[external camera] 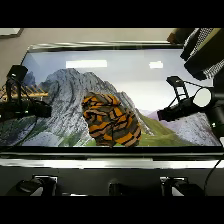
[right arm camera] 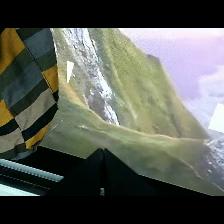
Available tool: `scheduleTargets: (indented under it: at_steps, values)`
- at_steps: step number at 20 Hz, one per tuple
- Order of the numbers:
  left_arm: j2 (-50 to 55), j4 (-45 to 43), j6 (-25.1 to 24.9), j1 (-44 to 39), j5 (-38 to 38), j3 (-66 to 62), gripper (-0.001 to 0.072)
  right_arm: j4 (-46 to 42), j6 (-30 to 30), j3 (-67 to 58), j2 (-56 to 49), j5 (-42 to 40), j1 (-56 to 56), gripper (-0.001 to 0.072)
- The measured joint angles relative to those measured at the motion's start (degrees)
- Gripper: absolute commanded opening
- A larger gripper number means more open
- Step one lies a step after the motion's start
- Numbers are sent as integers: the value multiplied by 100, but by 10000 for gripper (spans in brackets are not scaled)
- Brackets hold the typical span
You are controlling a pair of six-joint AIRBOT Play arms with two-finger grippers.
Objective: Fold the clothes and pants, and hang the long-sleeved shirts on hangers.
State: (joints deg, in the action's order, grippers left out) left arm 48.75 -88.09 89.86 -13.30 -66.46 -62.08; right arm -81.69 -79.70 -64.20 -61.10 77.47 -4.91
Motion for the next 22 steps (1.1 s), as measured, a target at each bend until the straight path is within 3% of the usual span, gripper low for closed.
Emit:
scheduleTargets:
  at_steps: [7, 8, 9, 10, 15, 22]
  values:
    - [7, 2, 0, 0, 0, 0, 35, 0, 2, 0, 0, -2, 0, 22]
    - [9, 0, 0, 0, 0, 0, 232, 0, 2, 0, 0, -2, 0, 22]
    - [9, 0, 2, 0, 0, 0, 646, 0, 2, 0, 0, -2, 0, 22]
    - [17, 0, 11, 0, 0, 0, 720, 0, 0, 0, 0, -2, 0, 22]
    - [339, 168, 457, 243, 142, 264, 720, -2, 2, 0, 0, -2, 0, 22]
    - [1147, 2033, 323, 929, 809, 951, 720, 7, 2, 0, 0, -17, 0, 22]
